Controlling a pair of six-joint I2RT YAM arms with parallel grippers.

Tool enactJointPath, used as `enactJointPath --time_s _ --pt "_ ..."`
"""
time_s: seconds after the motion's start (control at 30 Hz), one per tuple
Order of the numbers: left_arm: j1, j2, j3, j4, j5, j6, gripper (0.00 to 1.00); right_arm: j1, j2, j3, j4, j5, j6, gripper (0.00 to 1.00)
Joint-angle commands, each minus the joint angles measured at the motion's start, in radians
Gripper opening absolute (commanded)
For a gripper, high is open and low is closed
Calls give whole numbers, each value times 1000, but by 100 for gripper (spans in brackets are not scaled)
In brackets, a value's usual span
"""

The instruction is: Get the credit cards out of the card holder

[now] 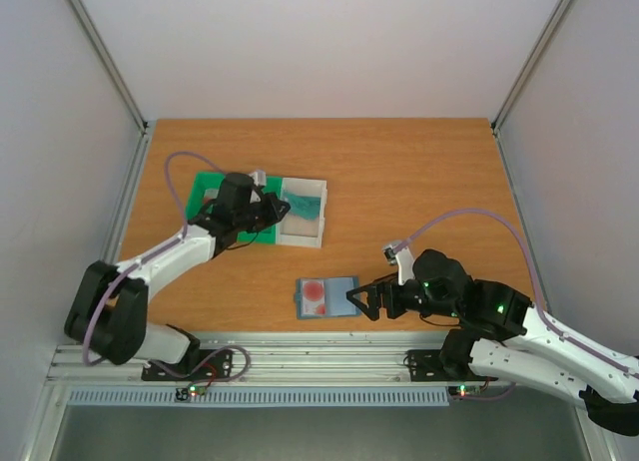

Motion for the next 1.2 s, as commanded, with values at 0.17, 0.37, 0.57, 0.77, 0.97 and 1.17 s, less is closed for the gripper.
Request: enactJointPath --time_s 0.17,0.37,0.57,0.77,0.97,1.17 --pt "49 289 148 157 23 26 0 4 23 17 -6 32 18 98" --pt "55 413 207 206 38 13 1 4 57 14 19 42 15 99" --pt "55 468 247 194 35 23 5 4 94 21 26 53 9 98" --pt "55 514 250 211 55 18 10 4 97 20 21 76 17 98" --pt "55 514 256 194 56 18 19 4 92 21 15 80 28 98" --pt "55 494 279 139 42 39 27 5 80 14 -6 90 51 98"
